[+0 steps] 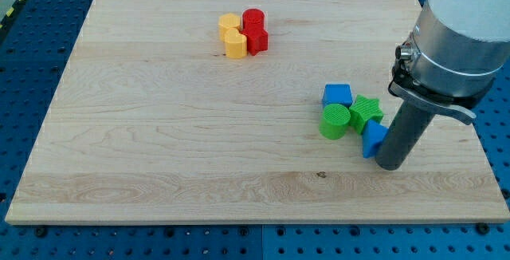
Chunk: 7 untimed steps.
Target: Move your arm towards the center of the board
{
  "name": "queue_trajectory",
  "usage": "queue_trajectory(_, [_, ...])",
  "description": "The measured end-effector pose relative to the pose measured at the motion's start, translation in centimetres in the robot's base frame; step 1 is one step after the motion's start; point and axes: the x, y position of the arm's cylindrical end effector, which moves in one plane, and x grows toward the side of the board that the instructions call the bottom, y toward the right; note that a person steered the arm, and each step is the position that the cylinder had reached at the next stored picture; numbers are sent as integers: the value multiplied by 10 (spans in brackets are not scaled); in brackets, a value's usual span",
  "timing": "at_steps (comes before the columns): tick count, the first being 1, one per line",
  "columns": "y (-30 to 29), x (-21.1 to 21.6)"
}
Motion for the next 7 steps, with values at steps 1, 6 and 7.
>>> queue_trajectory(1, [0,0])
queue_trajectory(6, [7,-25])
queue_trajectory(7, [20,-19])
